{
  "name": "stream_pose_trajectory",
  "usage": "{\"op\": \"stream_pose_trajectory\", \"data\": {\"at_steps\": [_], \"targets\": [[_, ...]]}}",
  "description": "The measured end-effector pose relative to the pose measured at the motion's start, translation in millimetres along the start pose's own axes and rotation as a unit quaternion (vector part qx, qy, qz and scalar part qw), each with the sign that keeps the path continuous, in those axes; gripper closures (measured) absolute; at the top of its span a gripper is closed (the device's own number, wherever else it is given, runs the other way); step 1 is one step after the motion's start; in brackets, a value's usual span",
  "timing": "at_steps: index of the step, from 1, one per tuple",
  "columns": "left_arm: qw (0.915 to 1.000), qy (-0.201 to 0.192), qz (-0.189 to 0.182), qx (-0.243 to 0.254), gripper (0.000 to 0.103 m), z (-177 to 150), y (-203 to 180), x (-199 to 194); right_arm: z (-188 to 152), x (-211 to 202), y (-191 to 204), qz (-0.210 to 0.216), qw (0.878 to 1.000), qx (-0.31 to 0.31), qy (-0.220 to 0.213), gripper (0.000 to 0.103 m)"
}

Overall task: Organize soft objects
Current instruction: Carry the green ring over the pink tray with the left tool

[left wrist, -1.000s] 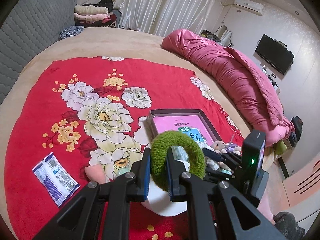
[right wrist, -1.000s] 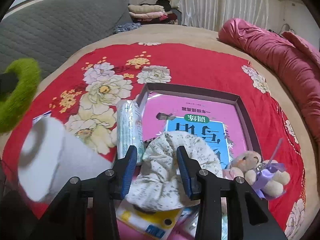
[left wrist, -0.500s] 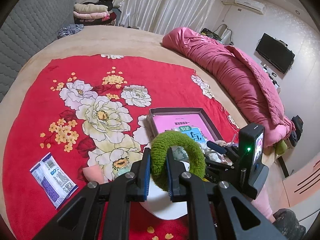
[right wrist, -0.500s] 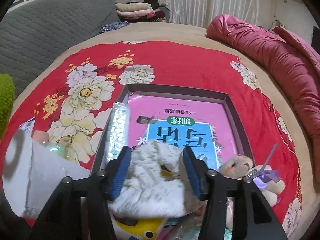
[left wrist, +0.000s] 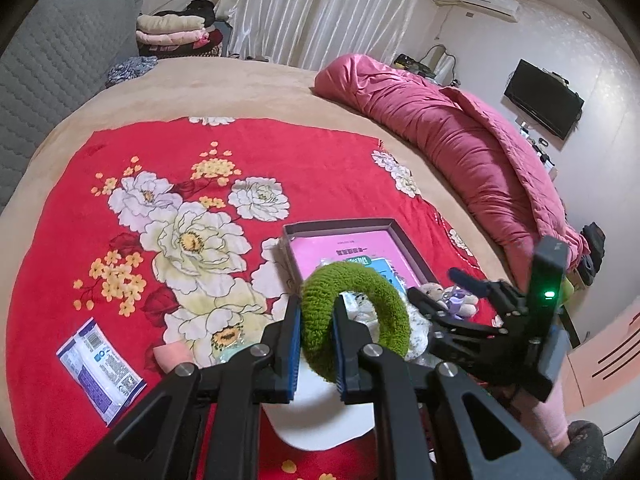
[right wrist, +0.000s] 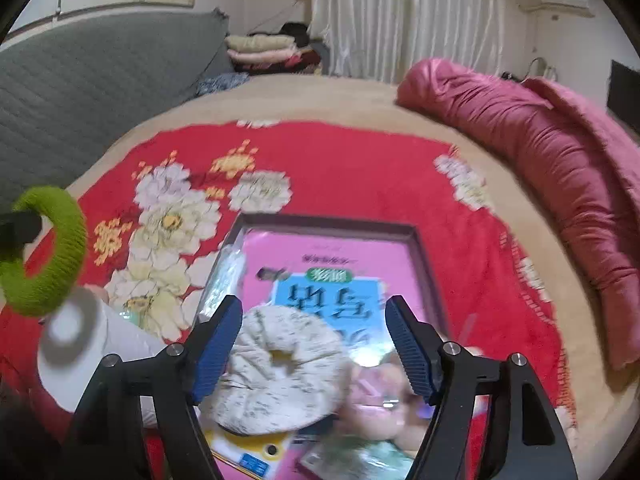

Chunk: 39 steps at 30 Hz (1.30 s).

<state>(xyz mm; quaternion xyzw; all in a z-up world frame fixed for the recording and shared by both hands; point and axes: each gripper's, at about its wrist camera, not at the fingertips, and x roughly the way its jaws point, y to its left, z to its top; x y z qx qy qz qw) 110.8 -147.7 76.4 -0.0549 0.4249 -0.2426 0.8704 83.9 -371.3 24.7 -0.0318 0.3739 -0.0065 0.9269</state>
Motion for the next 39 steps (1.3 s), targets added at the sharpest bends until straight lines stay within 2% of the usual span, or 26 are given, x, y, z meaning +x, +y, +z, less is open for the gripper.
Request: {"op": "stream_pose_trajectory", "data": {"at_steps": [7, 15, 24, 29, 39], "targets": [[0.9999, -0.009, -0.004, 0.012, 0.089, 14, -26, 4, 2, -45, -36, -0.032, 0.998, 0.040, -0.034, 0.026], [0.9996, -0.019, -0.005, 0.021, 0.089, 35, -67, 27, -7, -75, -66, -0.083, 0.995, 0.043, -0.045, 0.026], [0.9995, 0.004, 0.015, 0.027, 0.089, 55, -106, 85, -30, -85, -83, -0.070, 0.994, 0.069, -0.043, 0.025], [0.9987, 0.018, 0.024, 0.041, 0.089, 50, -125, 113, -39, -89, -90, -0.069, 0.994, 0.073, -0.040, 0.025], [0.9942, 0.072, 0.051, 0.062, 0.089, 31, -143, 169, -56, -77, -92, -0.053, 0.996, 0.075, -0.018, 0.025]]}}
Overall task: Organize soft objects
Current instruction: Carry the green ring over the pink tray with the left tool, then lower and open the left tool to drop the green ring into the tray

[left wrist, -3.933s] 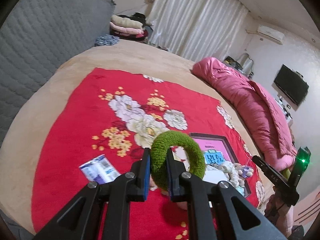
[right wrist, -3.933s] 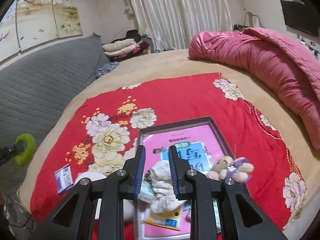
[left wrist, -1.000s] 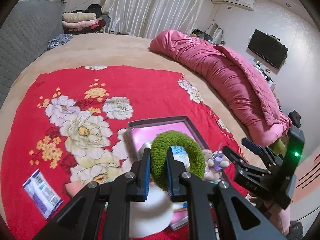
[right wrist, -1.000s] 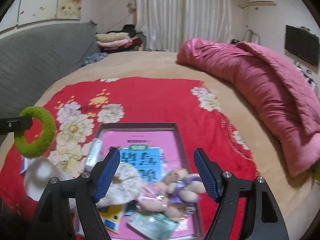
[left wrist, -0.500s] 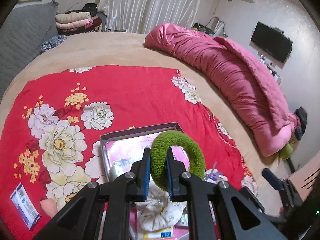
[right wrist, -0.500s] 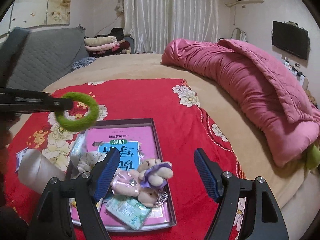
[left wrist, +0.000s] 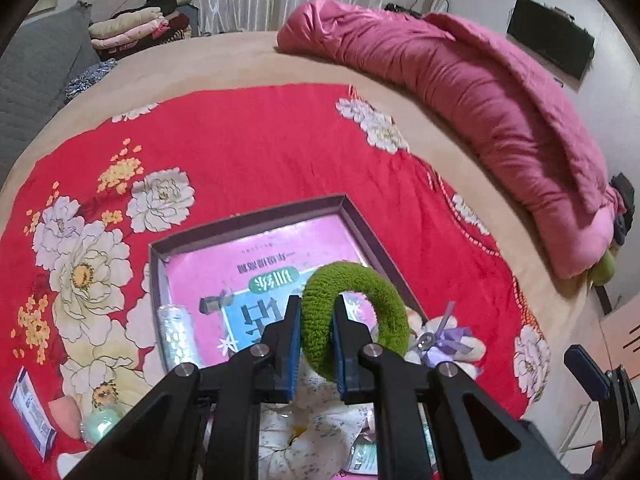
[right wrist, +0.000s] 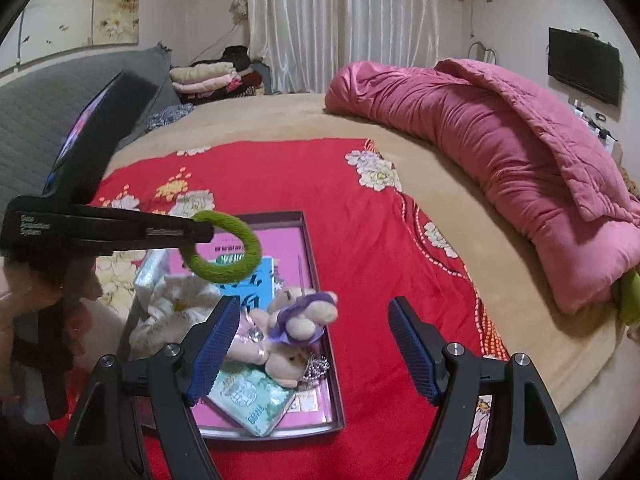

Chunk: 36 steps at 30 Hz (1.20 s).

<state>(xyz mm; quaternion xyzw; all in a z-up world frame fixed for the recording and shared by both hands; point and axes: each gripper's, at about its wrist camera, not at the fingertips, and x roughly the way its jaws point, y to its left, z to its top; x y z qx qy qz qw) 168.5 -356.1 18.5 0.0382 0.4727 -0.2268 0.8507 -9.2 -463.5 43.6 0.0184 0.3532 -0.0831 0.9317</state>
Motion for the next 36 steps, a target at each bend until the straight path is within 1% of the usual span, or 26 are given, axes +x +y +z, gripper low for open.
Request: {"op": "stream_pose_trajectory", "data": {"at_steps": [7, 14, 21, 28, 31, 32, 34, 36], "targets": [[0.9996, 0.023, 0.014, 0.010, 0.089, -7, -6, 22, -10, 17, 4, 0.009, 1.000, -0.004, 0.023, 0.025], [0.9990, 0.038, 0.017, 0.014, 0.089, -11, -6, 38, -13, 25, 1, 0.013, 0.999, 0.007, 0.032, 0.025], [0.9979, 0.058, 0.026, 0.013, 0.089, -16, -4, 52, -14, 29, -1, 0.004, 0.999, 0.012, 0.042, 0.025], [0.9974, 0.067, 0.025, 0.013, 0.089, -15, -4, 60, -15, 32, -8, -0.001, 0.999, 0.023, 0.048, 0.025], [0.9966, 0.078, 0.024, 0.007, 0.087, -16, -2, 65, -17, 36, -7, -0.005, 0.998, 0.019, 0.054, 0.025], [0.9964, 0.082, 0.021, 0.005, 0.084, -17, -1, 66, -17, 36, -6, -0.005, 0.998, 0.018, 0.056, 0.025], [0.9964, 0.082, 0.021, 0.003, 0.074, -17, 1, 67, -18, 39, -5, -0.005, 0.998, 0.017, 0.059, 0.025], [0.9964, 0.083, 0.017, 0.002, 0.056, -17, 2, 68, -18, 41, -4, -0.007, 0.998, 0.013, 0.061, 0.025]]}}
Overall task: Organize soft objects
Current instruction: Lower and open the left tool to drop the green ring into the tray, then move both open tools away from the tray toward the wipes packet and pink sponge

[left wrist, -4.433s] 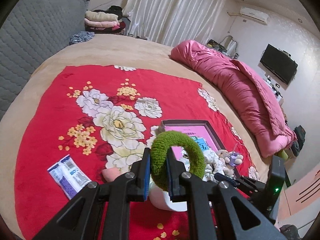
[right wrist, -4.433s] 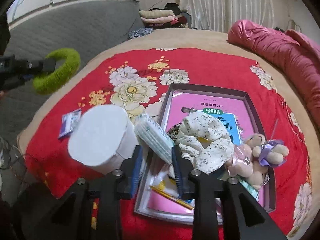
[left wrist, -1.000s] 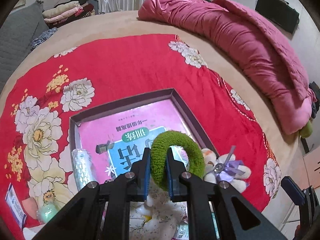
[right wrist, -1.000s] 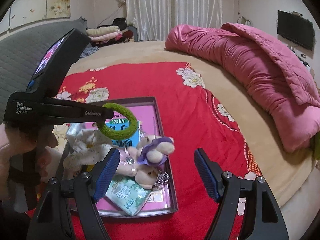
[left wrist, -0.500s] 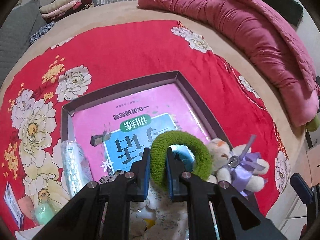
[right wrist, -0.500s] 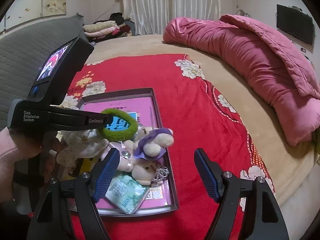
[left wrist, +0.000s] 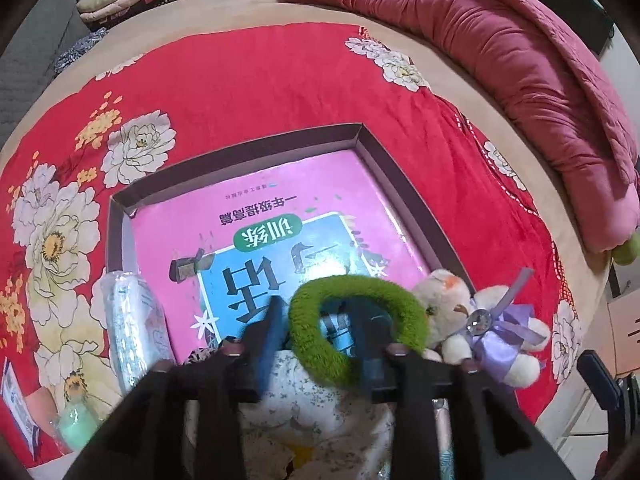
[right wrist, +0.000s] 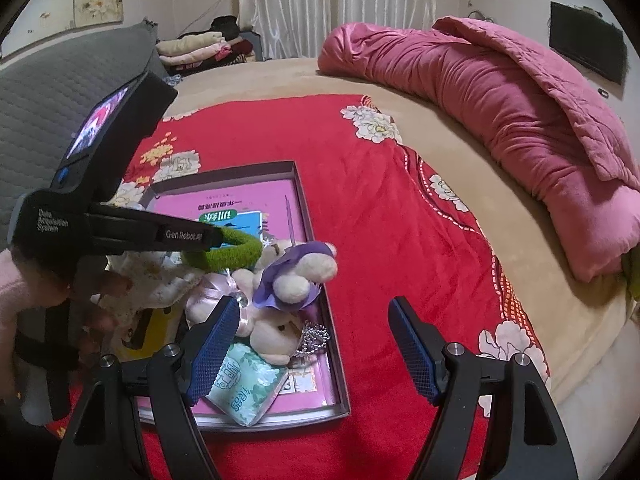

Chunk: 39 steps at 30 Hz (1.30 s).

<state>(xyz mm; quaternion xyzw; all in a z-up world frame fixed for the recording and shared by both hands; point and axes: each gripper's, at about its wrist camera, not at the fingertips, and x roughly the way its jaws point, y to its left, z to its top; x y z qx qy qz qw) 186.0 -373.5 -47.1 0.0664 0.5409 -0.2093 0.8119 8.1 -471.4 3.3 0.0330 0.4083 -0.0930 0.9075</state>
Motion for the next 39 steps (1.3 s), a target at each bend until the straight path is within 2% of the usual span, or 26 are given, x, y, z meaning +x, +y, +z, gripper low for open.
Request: {"op": "stream_pose_trajectory", "data": {"at_steps": [7, 10, 13, 17, 28, 36, 39], "targets": [[0.9999, -0.001, -0.015, 0.000, 0.051, -1, -1, -3, 0, 3, 3, 0.003, 1.000, -0.002, 0.002, 0.025], [0.9998, -0.004, -0.019, 0.002, 0.044, 0, -3, -8, 0, 3, 4, 0.003, 1.000, -0.005, 0.003, 0.025], [0.9996, -0.016, -0.023, 0.006, 0.043, 1, -5, -19, 0, 2, 4, 0.001, 1.000, -0.005, 0.002, 0.025], [0.9989, -0.037, -0.028, 0.012, 0.034, 3, -9, -39, 1, -1, 4, -0.003, 1.000, -0.003, 0.000, 0.025], [0.9944, -0.095, -0.038, 0.027, 0.034, 6, -12, -103, 5, -12, 5, -0.014, 1.000, -0.002, -0.009, 0.025], [0.9903, -0.124, -0.058, 0.021, 0.034, -13, 8, -144, 11, -26, 8, -0.026, 0.999, 0.003, -0.025, 0.025], [0.9894, -0.133, -0.053, 0.025, 0.034, -17, 15, -158, 15, -34, 9, -0.027, 0.999, 0.013, -0.036, 0.025]]}}
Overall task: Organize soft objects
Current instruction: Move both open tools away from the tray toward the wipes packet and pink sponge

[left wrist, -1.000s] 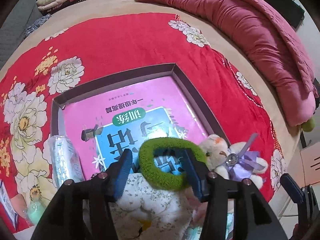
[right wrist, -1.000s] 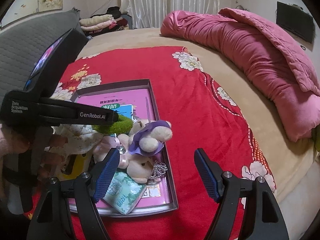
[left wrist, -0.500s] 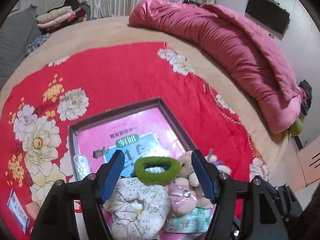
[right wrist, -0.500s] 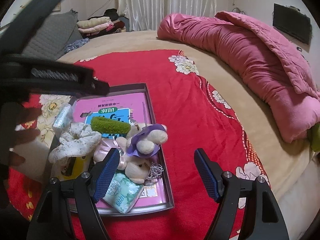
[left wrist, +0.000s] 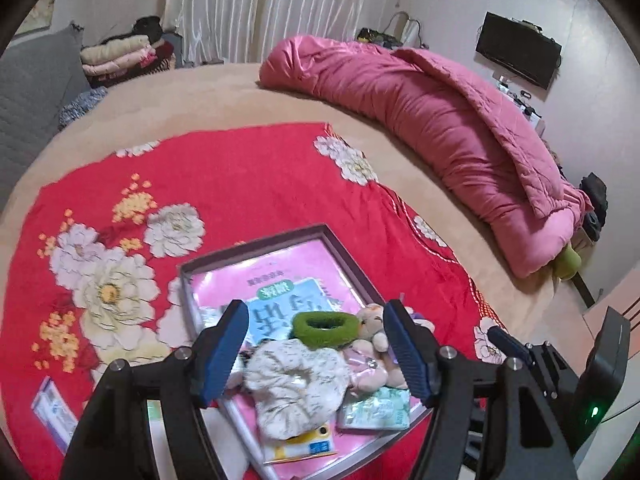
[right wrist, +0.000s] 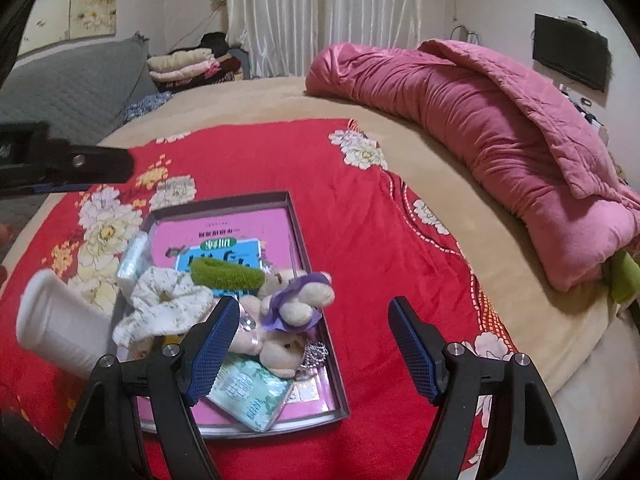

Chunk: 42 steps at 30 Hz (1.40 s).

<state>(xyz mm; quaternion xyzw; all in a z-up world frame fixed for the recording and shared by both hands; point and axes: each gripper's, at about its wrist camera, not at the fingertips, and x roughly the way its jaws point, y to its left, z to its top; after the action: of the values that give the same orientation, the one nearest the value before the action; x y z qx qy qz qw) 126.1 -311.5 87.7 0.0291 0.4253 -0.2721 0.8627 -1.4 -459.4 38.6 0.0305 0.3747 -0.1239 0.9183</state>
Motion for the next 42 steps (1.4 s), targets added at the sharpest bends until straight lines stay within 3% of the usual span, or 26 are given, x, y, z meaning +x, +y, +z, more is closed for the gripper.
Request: {"op": "stream_pose_trajectory", "data": {"at_steps": [8, 17, 23, 31, 42], "targets": [[0.9985, -0.046, 0.008, -0.029, 0.034, 1, 38, -58, 13, -26, 11, -0.012, 0.999, 0.003, -0.037, 0.025], [0.9886, -0.082, 0.059, -0.111, 0.033, -18, 135, -130, 33, -58, 52, 0.014, 0.996, -0.008, -0.093, 0.025], [0.9827, -0.084, 0.088, -0.140, 0.033, -40, 185, -156, 45, -76, 99, 0.044, 0.992, -0.033, -0.116, 0.025], [0.9768, -0.092, 0.110, -0.159, 0.033, -69, 224, -180, 53, -97, 177, 0.096, 0.982, -0.091, -0.137, 0.025], [0.9694, -0.087, 0.119, -0.196, 0.033, -100, 270, -197, 42, -103, 270, 0.160, 0.965, -0.163, -0.131, 0.025]]}}
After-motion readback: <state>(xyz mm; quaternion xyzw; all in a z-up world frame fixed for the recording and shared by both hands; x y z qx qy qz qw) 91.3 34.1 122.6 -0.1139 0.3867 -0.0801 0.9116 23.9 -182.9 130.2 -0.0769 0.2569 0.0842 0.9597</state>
